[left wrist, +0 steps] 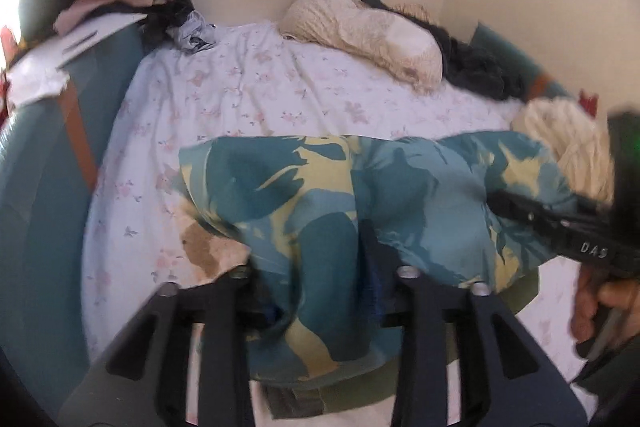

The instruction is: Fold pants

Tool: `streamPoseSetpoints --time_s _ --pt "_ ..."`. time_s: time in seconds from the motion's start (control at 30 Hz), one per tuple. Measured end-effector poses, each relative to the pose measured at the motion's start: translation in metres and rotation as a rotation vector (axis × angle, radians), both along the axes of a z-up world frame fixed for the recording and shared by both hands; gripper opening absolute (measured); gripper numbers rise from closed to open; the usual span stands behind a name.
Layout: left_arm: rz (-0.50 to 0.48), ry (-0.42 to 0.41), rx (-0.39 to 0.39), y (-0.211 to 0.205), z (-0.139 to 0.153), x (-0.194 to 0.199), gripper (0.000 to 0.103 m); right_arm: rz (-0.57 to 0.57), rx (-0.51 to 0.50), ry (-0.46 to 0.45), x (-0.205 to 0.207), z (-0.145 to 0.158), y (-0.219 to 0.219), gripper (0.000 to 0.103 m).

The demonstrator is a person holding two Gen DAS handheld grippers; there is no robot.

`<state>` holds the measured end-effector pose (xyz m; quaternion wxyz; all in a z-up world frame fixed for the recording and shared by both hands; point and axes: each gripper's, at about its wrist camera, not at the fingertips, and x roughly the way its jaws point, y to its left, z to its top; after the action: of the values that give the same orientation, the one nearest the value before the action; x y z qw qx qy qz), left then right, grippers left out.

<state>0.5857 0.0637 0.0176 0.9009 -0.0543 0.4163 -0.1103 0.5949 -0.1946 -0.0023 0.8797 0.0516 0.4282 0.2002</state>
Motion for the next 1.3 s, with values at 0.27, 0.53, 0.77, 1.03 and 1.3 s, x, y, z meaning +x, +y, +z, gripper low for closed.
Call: streamPoseSetpoints --time_s 0.27,0.53,0.77,1.03,1.3 --pt "0.115 -0.108 0.092 0.035 0.005 -0.030 0.079 -0.129 -0.167 -0.027 -0.014 -0.004 -0.048 0.054" --pt "0.227 -0.160 0.176 0.064 0.025 -0.092 0.079 -0.190 -0.225 -0.098 -0.055 0.041 -0.055 0.057" --pt "0.230 -0.245 0.102 0.025 0.041 -0.216 0.079 -0.088 -0.125 -0.241 -0.197 0.086 -0.039 0.090" --pt "0.195 -0.283 0.101 -0.023 0.067 -0.381 0.103 -0.124 0.000 -0.250 -0.360 0.096 -0.038 0.103" --pt "0.226 -0.362 0.100 -0.035 0.081 -0.503 0.103 -0.215 -0.074 -0.292 -0.490 0.098 -0.042 0.103"
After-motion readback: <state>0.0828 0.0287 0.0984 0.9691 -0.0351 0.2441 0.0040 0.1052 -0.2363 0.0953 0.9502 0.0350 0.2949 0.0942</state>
